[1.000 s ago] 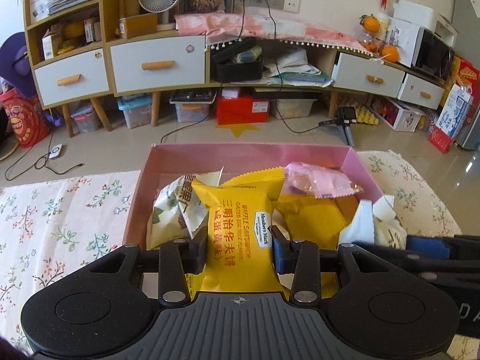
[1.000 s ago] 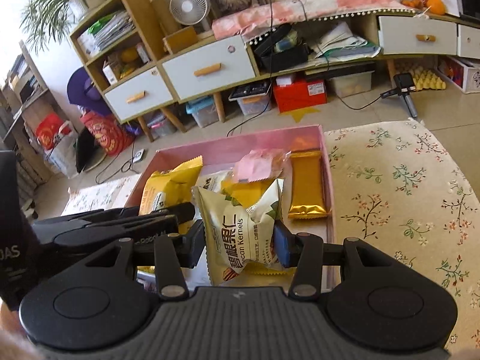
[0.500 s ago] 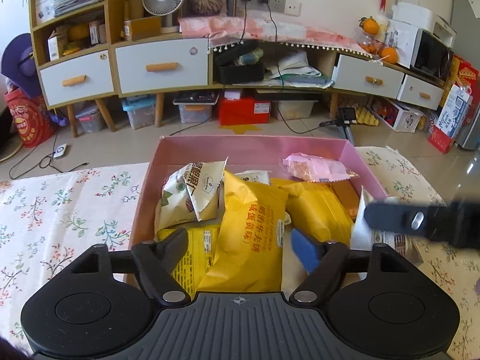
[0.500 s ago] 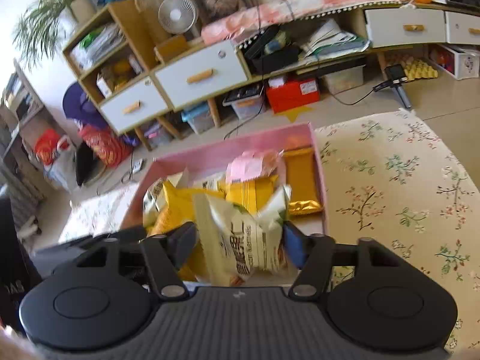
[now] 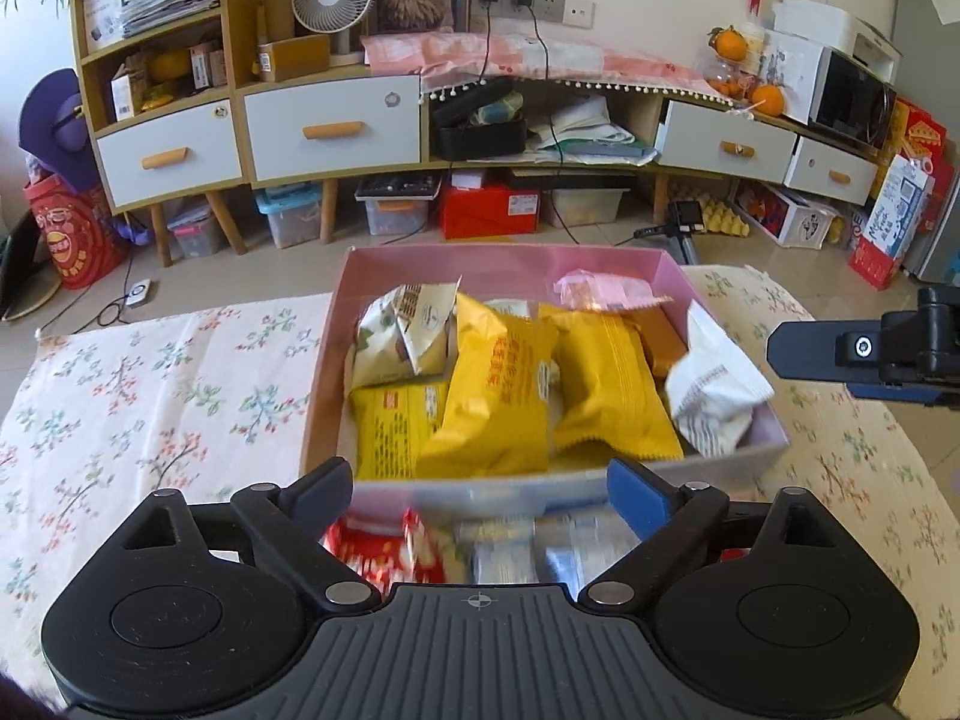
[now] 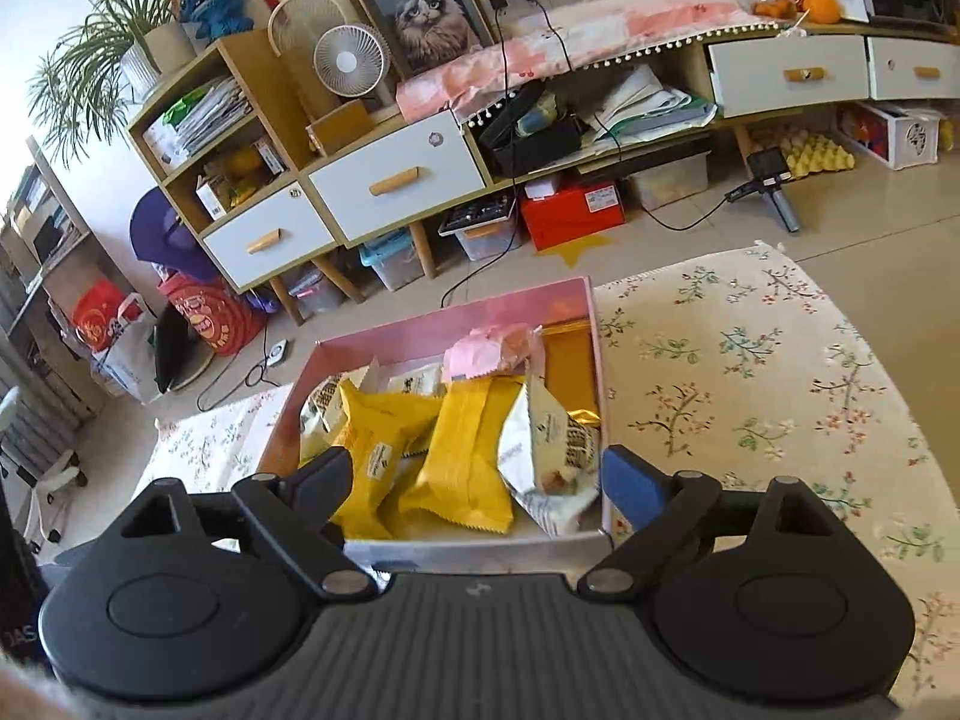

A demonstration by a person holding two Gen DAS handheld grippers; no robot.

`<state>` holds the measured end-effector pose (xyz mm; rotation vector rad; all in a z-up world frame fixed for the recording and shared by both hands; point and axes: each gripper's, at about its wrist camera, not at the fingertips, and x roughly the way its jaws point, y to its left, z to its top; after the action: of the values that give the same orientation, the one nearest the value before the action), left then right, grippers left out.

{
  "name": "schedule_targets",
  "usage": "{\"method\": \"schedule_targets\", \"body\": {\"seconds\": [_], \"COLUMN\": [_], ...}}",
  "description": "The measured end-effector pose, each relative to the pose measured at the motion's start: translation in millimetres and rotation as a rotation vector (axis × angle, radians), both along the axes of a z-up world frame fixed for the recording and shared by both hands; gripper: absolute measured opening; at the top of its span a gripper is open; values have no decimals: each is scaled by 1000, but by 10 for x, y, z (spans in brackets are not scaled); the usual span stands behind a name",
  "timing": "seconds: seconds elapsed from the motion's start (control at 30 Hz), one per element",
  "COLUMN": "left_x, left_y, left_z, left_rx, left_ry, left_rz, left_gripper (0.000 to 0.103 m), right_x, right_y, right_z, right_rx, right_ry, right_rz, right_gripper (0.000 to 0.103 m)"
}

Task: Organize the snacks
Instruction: 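Withdraw both tools from the box toward the clear bar and beef jerky packet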

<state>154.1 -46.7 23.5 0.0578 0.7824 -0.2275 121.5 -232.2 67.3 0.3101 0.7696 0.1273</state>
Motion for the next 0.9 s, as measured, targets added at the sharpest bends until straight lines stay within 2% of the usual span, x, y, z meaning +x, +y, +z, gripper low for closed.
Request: {"method": "schedule_targets", "body": {"seconds": [0.43,0.63,0.9], "left_x": [-507,-702,-796], "left_y": [59,0,-60], "left_z": [-37,-148,-227], "left_rx": [10,76,22], "left_ry": [52,60,103], "left_rz": [13,-23,-26], "left_gripper": [100,100,100], "right_x": [-269,-385,-403], "right_y": [-99,-136,-188], "right_z": [20,-90,-211], "right_rx": [-107,-183,-226], "right_ry": [27,81,149], "right_rz": [0,-19,-68], "right_gripper": [99,100,101]}}
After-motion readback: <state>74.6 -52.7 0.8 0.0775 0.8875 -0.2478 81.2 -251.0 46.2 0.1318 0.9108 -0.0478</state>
